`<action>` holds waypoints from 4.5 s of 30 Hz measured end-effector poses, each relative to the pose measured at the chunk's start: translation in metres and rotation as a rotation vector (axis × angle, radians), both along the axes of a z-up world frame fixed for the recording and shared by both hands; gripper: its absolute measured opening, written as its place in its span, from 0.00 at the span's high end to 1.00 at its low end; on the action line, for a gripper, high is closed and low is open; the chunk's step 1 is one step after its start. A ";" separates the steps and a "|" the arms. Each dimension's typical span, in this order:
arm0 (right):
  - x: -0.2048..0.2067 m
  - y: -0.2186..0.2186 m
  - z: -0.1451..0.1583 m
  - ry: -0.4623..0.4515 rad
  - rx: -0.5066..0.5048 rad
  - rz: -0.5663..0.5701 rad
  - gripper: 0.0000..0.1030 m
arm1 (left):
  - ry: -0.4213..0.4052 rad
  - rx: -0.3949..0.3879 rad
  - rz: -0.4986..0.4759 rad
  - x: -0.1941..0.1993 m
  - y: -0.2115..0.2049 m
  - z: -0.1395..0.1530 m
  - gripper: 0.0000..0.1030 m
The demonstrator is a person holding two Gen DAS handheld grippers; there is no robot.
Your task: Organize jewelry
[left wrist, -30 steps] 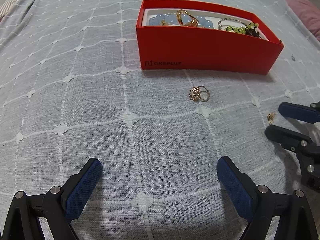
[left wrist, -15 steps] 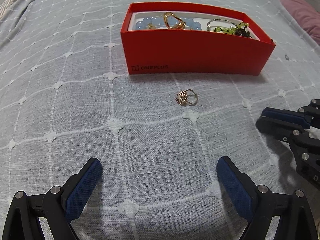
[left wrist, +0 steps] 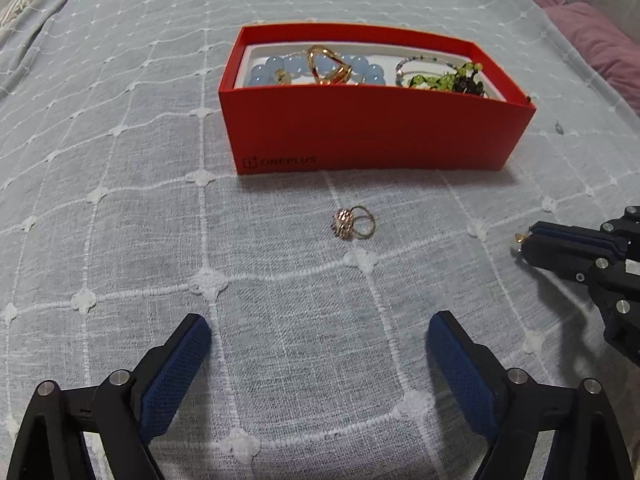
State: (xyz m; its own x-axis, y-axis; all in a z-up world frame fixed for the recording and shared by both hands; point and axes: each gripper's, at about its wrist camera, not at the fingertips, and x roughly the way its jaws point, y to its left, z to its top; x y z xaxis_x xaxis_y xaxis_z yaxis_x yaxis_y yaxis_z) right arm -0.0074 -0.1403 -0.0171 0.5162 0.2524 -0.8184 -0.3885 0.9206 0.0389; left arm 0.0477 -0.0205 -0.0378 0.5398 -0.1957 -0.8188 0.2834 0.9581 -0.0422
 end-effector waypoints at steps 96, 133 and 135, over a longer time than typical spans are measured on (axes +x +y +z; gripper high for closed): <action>0.096 -0.006 0.037 -0.107 0.091 -0.172 0.95 | -0.204 -0.087 0.140 0.092 -0.005 0.042 0.81; 0.034 -0.022 0.049 -0.011 0.103 -0.211 0.40 | -0.068 -0.021 0.161 0.029 0.014 0.043 0.08; 0.027 -0.020 0.046 0.004 0.087 -0.211 0.38 | -0.054 -0.019 0.172 0.024 0.018 0.042 0.06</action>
